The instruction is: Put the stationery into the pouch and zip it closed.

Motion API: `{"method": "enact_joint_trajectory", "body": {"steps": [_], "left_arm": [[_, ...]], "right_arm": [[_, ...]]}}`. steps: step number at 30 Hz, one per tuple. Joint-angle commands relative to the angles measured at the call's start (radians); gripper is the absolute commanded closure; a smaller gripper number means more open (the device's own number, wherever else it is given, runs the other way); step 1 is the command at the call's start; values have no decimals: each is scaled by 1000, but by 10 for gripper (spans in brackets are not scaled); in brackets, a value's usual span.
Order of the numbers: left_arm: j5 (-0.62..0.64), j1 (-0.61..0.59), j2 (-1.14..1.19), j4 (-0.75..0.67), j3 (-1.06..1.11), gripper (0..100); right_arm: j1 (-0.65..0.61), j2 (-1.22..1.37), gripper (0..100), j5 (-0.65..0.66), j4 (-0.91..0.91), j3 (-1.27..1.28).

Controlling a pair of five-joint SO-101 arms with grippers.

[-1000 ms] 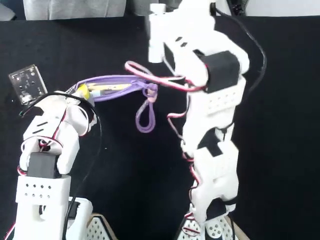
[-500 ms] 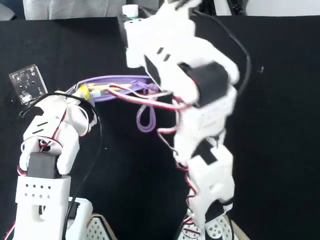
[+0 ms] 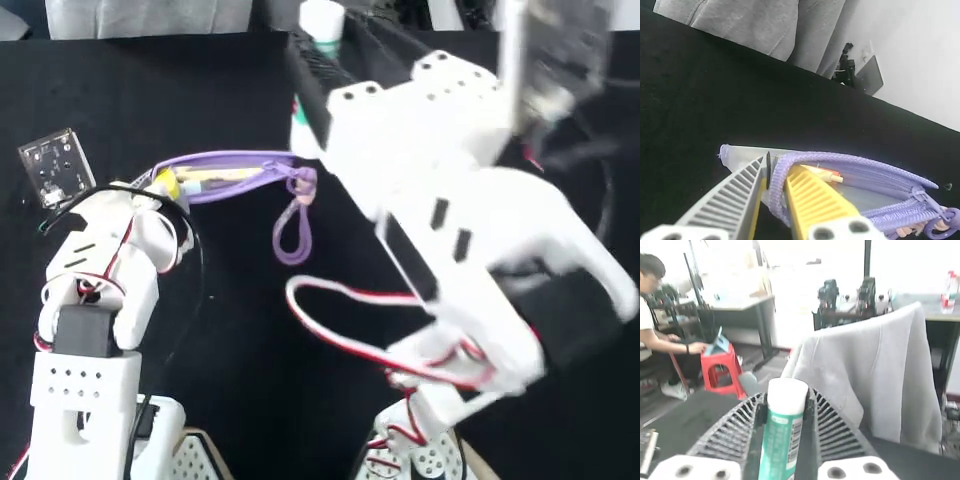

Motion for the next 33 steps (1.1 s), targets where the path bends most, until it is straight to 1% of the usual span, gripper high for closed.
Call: {"method": "enact_joint_trajectory", "body": {"steps": [1,6,11,18,22,27,30,33], "left_arm": [[-3,18,28,2,5,970],[-3,18,28,2,5,970],[-3,18,28,0,5,970],[-3,22,28,0,5,970],[-5,19,28,0,5,970],[-5,19,28,0,5,970],[-5,19,28,0,5,970],[-5,21,28,0,5,970]], "right_arm": [[-11,-107,987,-6,35,-30],[-9,-245,987,-6,35,30],[-12,-414,987,-5,25,317],[-14,-503,987,-6,-181,687],[-14,-533,987,-8,-333,911],[-12,-624,987,-9,-588,1222],[-15,-705,987,-9,-763,1419],[-15,-794,987,-9,-976,1638]]}}
